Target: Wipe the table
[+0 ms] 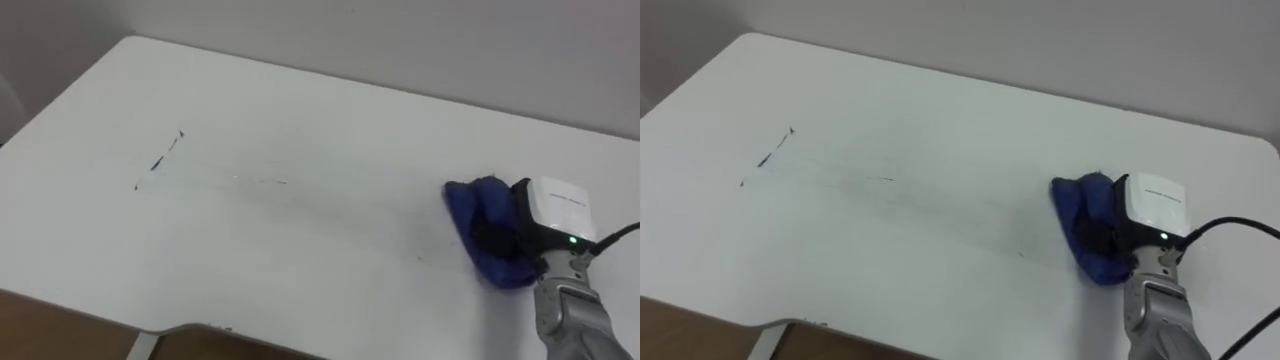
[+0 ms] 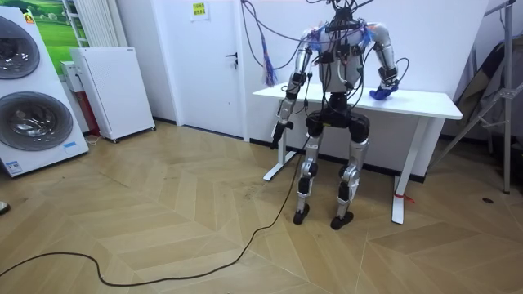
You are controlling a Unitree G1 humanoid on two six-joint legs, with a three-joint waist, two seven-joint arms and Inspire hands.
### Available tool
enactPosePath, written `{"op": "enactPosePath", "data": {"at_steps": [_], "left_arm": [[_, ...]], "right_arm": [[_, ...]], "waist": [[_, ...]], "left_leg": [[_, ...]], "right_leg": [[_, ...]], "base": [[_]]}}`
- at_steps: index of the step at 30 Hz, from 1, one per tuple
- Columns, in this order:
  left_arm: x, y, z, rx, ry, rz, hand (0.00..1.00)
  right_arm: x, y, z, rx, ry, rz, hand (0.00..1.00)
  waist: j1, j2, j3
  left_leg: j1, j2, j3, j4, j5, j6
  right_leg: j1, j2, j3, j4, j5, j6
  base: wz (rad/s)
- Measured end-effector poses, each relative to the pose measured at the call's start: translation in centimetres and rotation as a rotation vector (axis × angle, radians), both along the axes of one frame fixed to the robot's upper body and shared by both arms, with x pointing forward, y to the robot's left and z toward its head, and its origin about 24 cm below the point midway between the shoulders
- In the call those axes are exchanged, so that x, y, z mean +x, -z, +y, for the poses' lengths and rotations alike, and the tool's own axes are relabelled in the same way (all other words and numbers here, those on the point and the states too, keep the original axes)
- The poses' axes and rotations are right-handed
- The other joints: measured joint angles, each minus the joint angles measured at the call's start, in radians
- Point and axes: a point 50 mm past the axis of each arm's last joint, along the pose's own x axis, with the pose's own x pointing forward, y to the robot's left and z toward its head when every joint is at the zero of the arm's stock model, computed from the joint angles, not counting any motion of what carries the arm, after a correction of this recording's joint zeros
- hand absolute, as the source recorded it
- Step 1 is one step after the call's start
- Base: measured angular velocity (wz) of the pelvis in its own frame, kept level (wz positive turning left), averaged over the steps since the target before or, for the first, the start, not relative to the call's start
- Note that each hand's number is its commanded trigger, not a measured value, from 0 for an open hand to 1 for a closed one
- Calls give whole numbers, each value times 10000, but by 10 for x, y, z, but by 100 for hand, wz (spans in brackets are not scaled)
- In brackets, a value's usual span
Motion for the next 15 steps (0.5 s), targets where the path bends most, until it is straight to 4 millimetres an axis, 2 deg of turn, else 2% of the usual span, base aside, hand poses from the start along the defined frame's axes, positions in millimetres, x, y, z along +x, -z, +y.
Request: {"op": "enactPosePath", "data": {"at_steps": [2,3,4,8,15], "left_arm": [[4,0,-1,9,-52,-155,0],[5,1,-2,30,-6,-168,0],[6,1,-3,38,76,-171,0],[5,1,-2,76,90,-116,0],[1,1,-1,110,48,12,0]], "right_arm": [[1,-1,3,-105,-125,-22,49],[1,-1,4,-132,-164,-31,10],[1,-2,4,-134,-190,-48,0],[1,-1,5,-241,-173,17,0],[-6,5,4,-190,-130,409,0]], "waist": [[3,1,-2],[3,1,-2],[2,-1,-6],[23,-44,-36],[-20,-29,-40]], "left_leg": [[0,21,-2,-74,0,-1],[0,27,-2,-89,0,-2],[2,30,-1,-101,2,-5],[33,29,68,-102,3,-6],[94,29,119,-121,4,-4]], "right_leg": [[-19,26,1,17,-1,-1],[-27,34,1,17,0,-1],[-37,41,10,21,0,-3],[-72,53,92,35,0,-3],[-51,64,168,28,1,-2]], "base": [[0],[0],[-3],[-5],[-3]]}}
